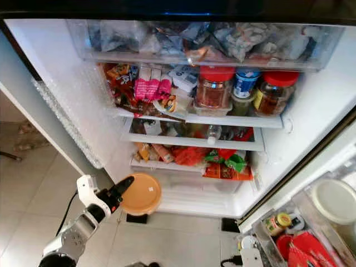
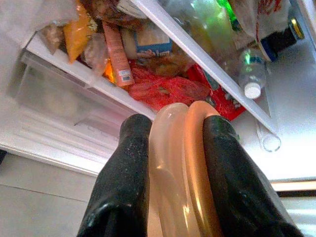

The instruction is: Restocking fridge

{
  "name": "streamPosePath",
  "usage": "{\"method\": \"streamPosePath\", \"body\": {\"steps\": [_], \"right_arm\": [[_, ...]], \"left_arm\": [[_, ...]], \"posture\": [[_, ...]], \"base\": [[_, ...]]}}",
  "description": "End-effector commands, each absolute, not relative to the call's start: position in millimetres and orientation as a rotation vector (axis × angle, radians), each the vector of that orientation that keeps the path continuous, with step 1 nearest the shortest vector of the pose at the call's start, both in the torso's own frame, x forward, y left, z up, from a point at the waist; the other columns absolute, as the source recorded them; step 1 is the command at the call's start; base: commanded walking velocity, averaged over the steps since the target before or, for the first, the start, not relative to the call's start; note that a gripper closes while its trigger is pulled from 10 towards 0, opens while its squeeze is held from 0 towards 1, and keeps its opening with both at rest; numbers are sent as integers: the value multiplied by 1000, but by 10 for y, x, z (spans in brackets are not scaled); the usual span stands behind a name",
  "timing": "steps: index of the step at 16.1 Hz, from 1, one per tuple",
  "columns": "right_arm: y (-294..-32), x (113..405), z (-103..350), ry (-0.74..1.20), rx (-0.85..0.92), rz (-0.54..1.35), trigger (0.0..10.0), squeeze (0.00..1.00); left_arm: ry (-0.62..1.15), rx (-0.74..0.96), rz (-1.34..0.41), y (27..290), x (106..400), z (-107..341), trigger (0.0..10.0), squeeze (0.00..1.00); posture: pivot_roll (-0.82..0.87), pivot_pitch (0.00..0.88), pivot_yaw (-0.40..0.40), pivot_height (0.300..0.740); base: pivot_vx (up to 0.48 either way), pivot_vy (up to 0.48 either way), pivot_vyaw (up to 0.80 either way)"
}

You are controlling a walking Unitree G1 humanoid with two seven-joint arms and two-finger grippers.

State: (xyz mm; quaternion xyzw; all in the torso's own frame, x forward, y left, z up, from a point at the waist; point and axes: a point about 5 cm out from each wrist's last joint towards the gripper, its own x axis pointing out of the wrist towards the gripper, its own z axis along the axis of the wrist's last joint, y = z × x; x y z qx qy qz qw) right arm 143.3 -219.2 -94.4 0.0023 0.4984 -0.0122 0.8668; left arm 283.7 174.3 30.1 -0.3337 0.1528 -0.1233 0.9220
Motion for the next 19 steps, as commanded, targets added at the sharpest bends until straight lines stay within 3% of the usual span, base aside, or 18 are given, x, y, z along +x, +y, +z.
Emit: {"method": "streamPosePath", "body": {"steps": [1,13,19], "right_arm": [[-2194,1334,-981,1076,22,-35,10000,0],[-2185,1340,-978,1068,24,-30,10000,0],[-2185,1346,-976,1065,18,-24,10000,0]], "left_arm": [[298,-667,-267,1742,2854,343,10000,0],[295,-656,-267,1743,2853,349,10000,0],[289,-651,-261,1743,2863,357,10000,0]], "posture": [[-19,149,26,740],[-17,148,29,740],[-14,143,28,740]], "base": [[0,0,-750],[0,0,-33],[264,0,0]]}}
